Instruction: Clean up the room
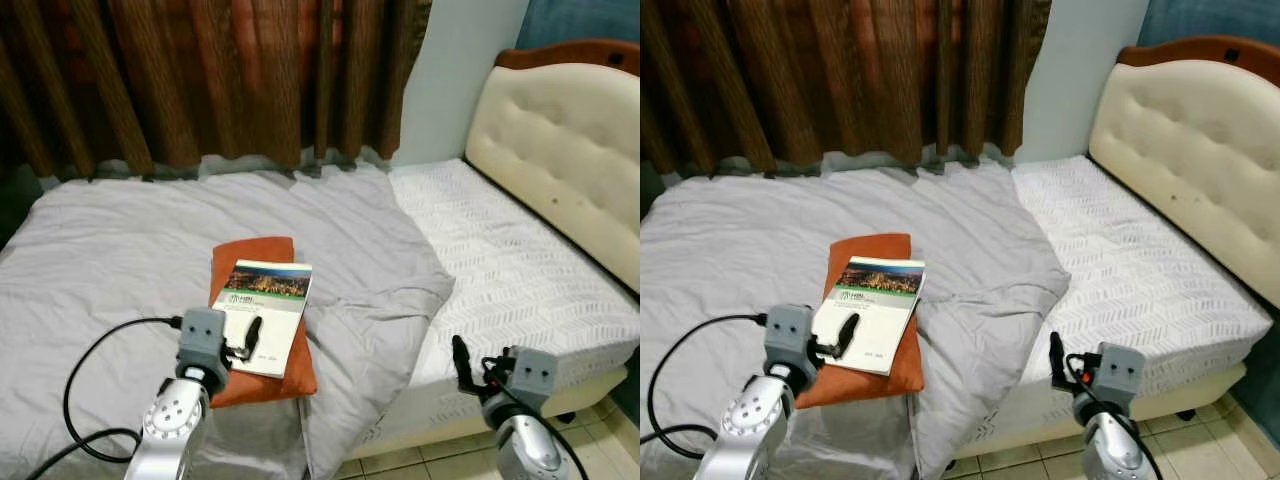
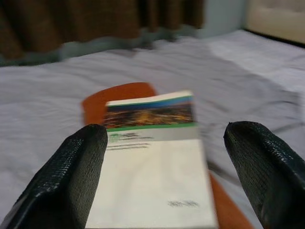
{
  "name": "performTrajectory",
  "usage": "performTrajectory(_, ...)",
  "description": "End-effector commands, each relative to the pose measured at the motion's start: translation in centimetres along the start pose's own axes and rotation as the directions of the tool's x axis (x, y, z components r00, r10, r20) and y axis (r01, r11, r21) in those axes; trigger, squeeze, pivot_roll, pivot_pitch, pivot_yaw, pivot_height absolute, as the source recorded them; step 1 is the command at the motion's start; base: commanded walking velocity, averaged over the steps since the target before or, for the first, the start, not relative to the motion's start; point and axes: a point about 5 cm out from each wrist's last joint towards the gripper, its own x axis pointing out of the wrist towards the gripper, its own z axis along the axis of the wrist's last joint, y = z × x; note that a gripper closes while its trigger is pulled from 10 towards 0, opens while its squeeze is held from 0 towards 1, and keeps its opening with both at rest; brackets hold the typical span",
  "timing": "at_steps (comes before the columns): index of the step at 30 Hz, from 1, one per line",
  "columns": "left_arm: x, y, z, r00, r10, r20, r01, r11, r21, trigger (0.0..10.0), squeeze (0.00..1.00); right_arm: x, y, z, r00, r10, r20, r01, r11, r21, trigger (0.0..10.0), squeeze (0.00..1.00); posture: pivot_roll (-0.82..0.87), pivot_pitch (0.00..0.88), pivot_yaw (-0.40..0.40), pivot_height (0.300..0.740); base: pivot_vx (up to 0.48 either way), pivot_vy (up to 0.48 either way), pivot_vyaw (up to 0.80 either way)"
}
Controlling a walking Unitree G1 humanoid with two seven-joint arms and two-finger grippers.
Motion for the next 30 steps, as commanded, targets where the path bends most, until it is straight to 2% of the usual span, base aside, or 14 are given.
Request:
performTrajectory(1,0.1,-0.2,0.2,1.000,-0.018,0.004,0.018,1.000,0.008,10.0,0.00,0.2,0.9,0.0,0.999,0.037,-0.006,-0.037,0.999,-0.010,10.0,0.00,0.08,0.000,-0.040,0.740,0.000,0.480,0.00)
performTrajectory(7,1.3,0.5,-0.1,0.998,0.062,-0.029,-0.061,0.998,0.011,10.0,0.00,0.9,2.3,0.3,0.995,0.104,-0.009,-0.104,0.994,-0.044,10.0,0.00,0.08,0.000,-0.046,0.740,0.000,0.480,0.00)
performTrajectory(11,1.7,0.0,0.2,0.998,0.066,-0.022,-0.066,0.998,0.023,10.0,0.00,1.1,2.7,0.4,0.989,0.150,-0.011,-0.150,0.987,-0.049,10.0,0.00,0.08,0.000,-0.049,0.740,0.000,0.480,-0.80)
performTrajectory(12,1.8,-0.2,0.2,0.997,0.072,-0.026,-0.071,0.996,0.055,10.0,0.00,1.1,2.9,0.3,0.985,0.171,-0.022,-0.172,0.983,-0.065,10.0,0.00,0.08,0.000,-0.051,0.740,0.000,0.000,0.00)
performTrajectory(16,2.0,-0.5,0.6,0.997,0.074,-0.008,-0.074,0.997,0.033,10.0,0.00,1.2,3.3,0.0,0.979,0.200,-0.049,-0.204,0.975,-0.086,10.0,0.00,0.08,0.000,-0.053,0.740,0.000,0.000,0.00)
performTrajectory(19,2.2,-0.9,0.5,0.998,0.063,-0.019,-0.062,0.996,0.056,10.0,0.00,1.3,3.3,0.0,0.979,0.198,-0.041,-0.201,0.976,-0.084,10.0,0.00,0.08,0.000,-0.056,0.740,0.480,0.000,0.63)
performTrajectory(30,2.4,-0.6,0.4,0.995,0.092,-0.024,-0.092,0.996,0.002,10.0,0.00,1.5,3.0,-0.5,0.979,0.191,-0.072,-0.196,0.978,-0.070,10.0,0.00,0.08,0.000,-0.054,0.740,0.480,0.000,0.45)
